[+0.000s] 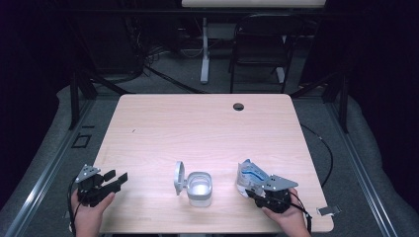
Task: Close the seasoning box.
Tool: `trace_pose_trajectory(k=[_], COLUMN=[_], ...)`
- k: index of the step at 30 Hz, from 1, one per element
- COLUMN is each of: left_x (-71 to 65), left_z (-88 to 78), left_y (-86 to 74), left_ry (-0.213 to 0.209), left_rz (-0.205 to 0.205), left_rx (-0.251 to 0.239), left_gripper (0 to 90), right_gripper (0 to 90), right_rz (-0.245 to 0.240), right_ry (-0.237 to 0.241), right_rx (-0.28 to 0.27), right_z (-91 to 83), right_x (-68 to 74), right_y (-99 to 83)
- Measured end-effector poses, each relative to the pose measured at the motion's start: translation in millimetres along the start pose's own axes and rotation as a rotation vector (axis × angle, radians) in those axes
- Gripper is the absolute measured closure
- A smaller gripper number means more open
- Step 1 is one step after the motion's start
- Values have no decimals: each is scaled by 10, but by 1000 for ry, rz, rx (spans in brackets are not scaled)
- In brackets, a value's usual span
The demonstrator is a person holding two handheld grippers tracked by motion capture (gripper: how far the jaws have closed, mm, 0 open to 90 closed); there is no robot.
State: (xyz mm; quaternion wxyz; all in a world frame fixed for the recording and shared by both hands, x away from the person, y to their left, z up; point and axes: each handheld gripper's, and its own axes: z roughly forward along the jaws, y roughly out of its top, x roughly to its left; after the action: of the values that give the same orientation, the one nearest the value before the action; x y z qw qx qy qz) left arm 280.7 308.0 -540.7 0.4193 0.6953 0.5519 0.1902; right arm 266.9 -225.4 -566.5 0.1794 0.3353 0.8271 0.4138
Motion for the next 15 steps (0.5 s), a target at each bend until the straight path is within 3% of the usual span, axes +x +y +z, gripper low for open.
trace_pose_trajectory(k=[3,8,11,12,13,14,15], left_x=[-46,-239,-314,-405,-405,-498,-498], left_z=[14,25,35,46,46,52,52], left_y=[28,115,147,174,174,188,188], left_ry=[-10,-45,-64,-78,-78,-93,-93], left_rz=[10,48,66,90,90,120,120], left_rx=[-3,-23,-19,-18,-18,-11,-11], left_gripper=[458,470,510,523,542,558,580], right_gripper=[583,528,517,503,503,487,487], right_rz=[17,33,35,33,33,27,27], right_ry=[-5,-13,-11,-5,-5,-5,-5], right_rx=[-3,-10,-8,-9,-9,2,2], right_z=[-19,-39,-39,-41,-41,-52,-52], right_x=[-18,-25,-20,-16,-16,-16,-16], right_y=[-29,-64,-72,-77,-77,-69,-69])
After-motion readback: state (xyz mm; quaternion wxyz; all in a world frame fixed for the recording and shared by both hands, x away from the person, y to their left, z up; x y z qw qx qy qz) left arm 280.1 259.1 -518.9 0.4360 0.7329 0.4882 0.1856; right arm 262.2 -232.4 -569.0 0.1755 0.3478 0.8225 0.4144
